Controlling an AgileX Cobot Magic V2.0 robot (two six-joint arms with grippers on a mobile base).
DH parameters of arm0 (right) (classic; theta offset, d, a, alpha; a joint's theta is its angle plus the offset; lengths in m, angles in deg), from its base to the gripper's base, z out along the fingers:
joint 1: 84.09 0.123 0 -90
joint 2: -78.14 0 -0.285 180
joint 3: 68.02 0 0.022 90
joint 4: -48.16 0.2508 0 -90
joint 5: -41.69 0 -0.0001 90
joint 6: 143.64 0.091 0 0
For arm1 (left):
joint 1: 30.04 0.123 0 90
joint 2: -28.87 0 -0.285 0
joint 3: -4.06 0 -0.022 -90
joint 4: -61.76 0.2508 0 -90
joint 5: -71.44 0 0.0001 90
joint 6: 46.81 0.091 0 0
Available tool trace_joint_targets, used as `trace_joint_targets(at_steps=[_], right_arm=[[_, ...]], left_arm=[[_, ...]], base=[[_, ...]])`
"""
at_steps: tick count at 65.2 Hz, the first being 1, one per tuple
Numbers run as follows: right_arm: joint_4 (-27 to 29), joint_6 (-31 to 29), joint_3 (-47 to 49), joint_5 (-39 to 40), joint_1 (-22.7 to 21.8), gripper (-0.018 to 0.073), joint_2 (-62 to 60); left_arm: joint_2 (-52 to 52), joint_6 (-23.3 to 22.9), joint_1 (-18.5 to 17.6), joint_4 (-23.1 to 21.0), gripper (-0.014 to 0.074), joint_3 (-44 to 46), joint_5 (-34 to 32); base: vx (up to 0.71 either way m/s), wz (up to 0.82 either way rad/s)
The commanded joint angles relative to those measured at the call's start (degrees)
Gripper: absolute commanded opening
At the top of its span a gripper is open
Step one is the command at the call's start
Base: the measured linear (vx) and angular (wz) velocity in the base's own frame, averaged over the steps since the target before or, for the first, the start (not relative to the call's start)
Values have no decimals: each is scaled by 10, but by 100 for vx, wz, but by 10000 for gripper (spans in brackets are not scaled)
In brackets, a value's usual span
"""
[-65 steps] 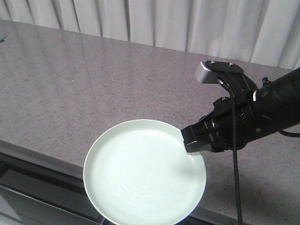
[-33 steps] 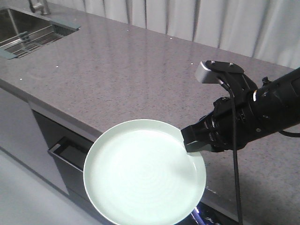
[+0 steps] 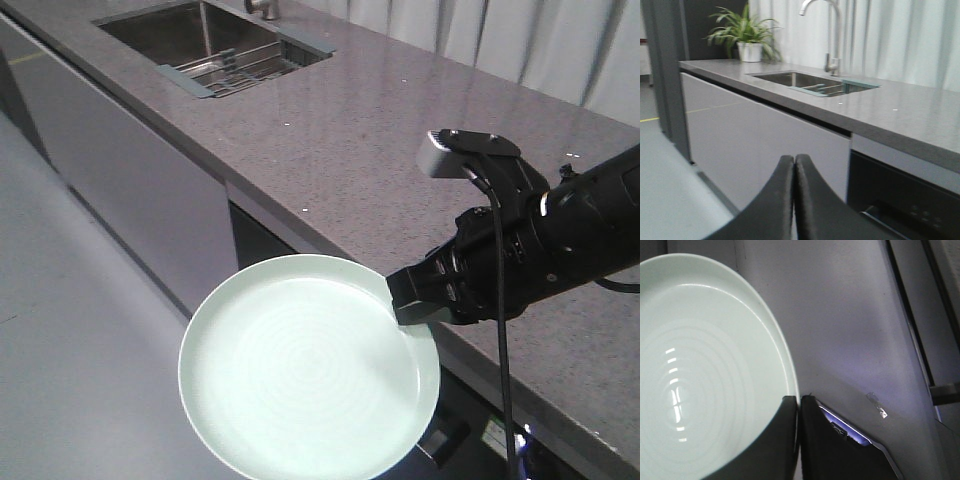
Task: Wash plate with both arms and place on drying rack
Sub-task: 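Hold the plate in the right gripper while the base turns away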
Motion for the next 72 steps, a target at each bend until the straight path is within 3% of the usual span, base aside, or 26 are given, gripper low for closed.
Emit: trace_joint_targets(at_steps=[1, 72], right_arm=[[19, -4, 14, 17, 0, -8, -18], [19, -4, 14, 17, 0, -8, -18]], left_arm=[[8, 0, -4, -6, -6, 12, -42], [8, 0, -4, -6, -6, 12, -42]], base=[[-3, 52], [3, 46]])
